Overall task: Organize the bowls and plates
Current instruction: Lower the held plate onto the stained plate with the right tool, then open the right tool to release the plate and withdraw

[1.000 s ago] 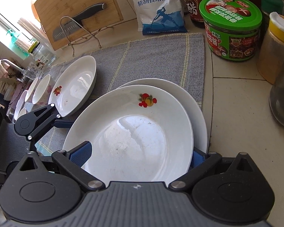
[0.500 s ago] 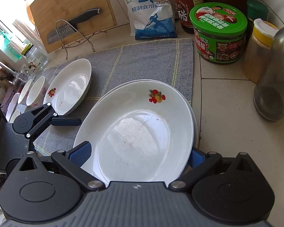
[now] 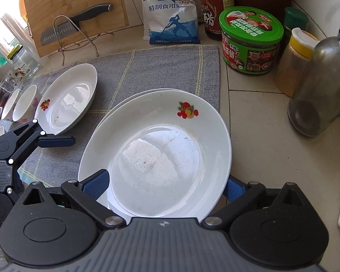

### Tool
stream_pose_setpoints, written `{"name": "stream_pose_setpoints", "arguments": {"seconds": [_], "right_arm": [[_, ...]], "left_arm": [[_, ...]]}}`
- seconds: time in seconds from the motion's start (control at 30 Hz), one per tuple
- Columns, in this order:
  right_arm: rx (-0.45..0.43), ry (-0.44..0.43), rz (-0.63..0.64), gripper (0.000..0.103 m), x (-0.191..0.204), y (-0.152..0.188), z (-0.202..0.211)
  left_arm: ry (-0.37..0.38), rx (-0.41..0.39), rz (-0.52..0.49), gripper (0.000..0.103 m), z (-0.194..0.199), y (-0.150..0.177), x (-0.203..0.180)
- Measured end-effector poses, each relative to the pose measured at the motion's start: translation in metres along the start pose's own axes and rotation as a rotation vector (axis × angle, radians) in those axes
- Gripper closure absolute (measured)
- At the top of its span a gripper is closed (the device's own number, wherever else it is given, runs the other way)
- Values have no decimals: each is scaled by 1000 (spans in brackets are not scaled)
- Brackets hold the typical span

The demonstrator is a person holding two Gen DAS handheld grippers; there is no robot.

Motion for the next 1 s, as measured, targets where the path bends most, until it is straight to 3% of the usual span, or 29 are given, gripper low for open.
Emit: {"name": "stream_pose_setpoints", "arguments": {"seconds": [0.17, 0.47, 0.73, 1.0], "right_arm": [[20, 44, -13, 0, -1, 7, -2], [-53, 64, 8, 0, 20, 4, 16], [-159, 20, 124, 0, 59, -28, 15], [-143, -39, 244, 0, 92, -55, -13]], "left_arm": [[-37, -50, 56, 3, 16, 0, 7], [-173, -135, 197, 2, 53, 16, 23], [-337, -126, 339, 2, 70, 47, 60], [-437, -91, 434, 2, 63, 71, 95]]}}
Point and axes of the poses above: each gripper's, at about its wrist camera, not at the fingertips, and z roughly against the way its jaws point, x to its left, y to its underside, the point moved 5 cm from there along -z, roughly the way its jaws point, and after that the axes turned 15 degrees about z, right-handed, at the moved point
